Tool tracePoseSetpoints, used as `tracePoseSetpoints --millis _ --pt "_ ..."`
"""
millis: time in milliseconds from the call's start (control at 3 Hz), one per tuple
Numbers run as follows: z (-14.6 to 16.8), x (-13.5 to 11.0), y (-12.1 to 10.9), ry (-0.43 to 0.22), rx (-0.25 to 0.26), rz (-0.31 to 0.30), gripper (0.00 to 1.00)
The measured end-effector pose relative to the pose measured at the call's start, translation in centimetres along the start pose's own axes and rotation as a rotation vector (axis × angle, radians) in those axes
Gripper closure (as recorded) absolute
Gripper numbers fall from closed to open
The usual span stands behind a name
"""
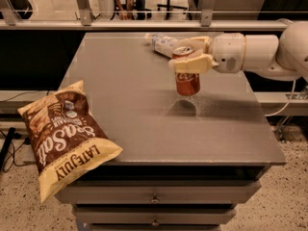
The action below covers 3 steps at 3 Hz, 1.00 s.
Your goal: Place coke can upright
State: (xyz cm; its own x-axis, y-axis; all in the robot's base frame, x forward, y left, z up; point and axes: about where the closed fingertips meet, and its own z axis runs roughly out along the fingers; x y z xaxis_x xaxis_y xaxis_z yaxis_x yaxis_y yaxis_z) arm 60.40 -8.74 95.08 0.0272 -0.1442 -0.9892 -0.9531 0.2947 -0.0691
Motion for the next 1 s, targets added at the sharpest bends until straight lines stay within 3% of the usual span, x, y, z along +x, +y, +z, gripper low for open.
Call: tracePoseSetpoints --millis 667,1000 --pt "-0.6 0.9 2.3 -0.125 -0.061 -0.082 1.0" --pt "-2.1 1.2 3.6 -0.189 -0.064 -0.085 0.75"
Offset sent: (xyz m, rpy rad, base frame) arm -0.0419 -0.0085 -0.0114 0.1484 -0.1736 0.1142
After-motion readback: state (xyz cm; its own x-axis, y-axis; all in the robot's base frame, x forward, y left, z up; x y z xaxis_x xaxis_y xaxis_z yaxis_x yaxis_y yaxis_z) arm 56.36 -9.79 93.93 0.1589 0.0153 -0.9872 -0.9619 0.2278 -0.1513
